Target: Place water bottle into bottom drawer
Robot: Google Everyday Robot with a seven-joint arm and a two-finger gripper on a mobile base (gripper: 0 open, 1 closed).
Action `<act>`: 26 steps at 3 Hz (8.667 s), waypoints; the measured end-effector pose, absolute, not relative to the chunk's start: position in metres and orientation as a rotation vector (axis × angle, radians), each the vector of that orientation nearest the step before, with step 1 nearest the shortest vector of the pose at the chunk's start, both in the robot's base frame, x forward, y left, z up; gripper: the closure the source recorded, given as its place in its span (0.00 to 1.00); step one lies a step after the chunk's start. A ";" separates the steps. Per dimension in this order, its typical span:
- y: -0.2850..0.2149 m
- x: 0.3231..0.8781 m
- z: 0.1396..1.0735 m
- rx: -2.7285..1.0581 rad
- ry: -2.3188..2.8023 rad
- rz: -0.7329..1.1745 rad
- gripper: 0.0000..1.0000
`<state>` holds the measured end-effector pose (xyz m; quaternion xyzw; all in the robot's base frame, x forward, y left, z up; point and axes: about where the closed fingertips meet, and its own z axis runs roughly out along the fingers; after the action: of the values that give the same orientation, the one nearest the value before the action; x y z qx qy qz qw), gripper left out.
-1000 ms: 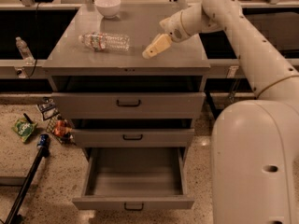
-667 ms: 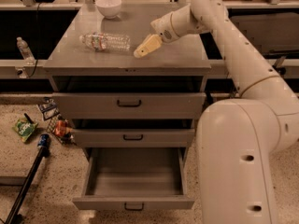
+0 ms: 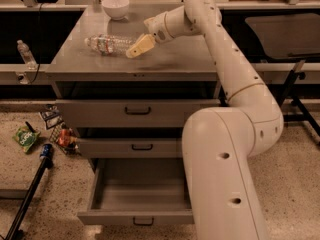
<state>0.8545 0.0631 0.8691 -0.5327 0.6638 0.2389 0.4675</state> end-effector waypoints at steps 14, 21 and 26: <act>-0.051 0.594 0.683 -1.232 1.690 0.697 1.00; 0.030 0.612 0.351 -1.492 1.645 0.842 1.00; 0.035 0.605 0.205 -1.443 1.885 0.840 0.51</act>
Offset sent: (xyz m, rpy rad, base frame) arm 0.0413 0.0294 -0.0077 -0.0154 0.0678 0.0302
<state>0.6049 0.0351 0.2050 -0.5454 0.7126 0.3176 0.3065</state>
